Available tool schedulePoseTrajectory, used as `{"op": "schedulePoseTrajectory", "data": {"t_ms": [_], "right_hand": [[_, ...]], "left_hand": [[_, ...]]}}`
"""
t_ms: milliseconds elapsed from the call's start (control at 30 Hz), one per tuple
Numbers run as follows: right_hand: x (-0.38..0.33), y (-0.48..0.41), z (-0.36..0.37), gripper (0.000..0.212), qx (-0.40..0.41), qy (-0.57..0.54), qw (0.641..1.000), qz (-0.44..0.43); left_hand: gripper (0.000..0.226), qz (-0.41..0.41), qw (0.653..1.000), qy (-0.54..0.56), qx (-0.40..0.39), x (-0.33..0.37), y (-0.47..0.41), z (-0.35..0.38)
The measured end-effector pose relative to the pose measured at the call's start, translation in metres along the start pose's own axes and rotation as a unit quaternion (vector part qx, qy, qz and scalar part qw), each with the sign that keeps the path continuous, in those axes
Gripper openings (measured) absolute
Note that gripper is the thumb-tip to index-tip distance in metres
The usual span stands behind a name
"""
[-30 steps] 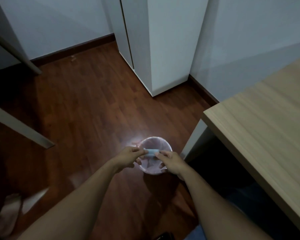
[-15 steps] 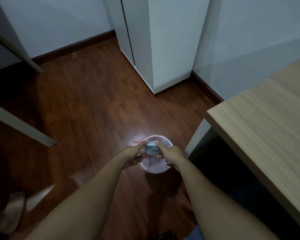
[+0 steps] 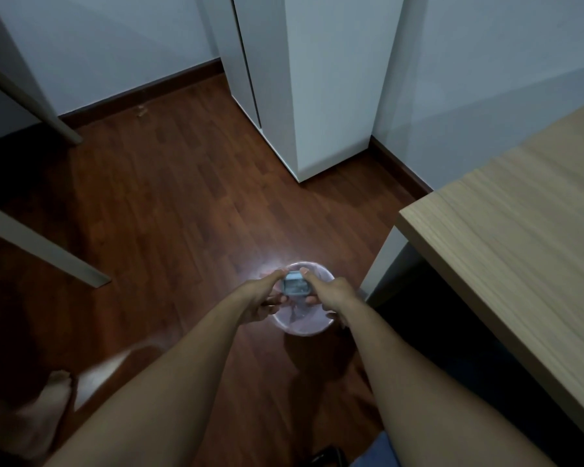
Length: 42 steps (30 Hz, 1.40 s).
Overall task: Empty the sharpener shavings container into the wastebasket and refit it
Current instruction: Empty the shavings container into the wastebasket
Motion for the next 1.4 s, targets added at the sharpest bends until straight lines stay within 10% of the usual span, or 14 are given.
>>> {"op": "schedulePoseTrajectory", "data": {"t_ms": [400, 667, 1400], "right_hand": [[-0.03, 0.035, -0.011, 0.042, -0.055, 0.009, 0.992, -0.112], [-0.049, 0.074, -0.026, 0.056, -0.035, 0.05, 0.974, -0.218], [-0.169, 0.252, -0.091, 0.046, 0.085, 0.008, 0.907, -0.412]], "left_hand": [[0.053, 0.145, 0.986, -0.01, -0.083, 0.014, 0.04, -0.014], [0.063, 0.347, 0.933, -0.071, -0.058, 0.033, 0.077, -0.034], [0.05, 0.526, 0.841, -0.118, -0.046, 0.152, 0.269, -0.057]]}}
Point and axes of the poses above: each hand's wrist, its own y-axis away from the middle knuckle, its own z-axis out of the palm, x = y × z, the point moved 6 cm from there along -y, towards the middle knuckle, and after that the axes turned 2 degrees about -z, right-handed, at the moved point
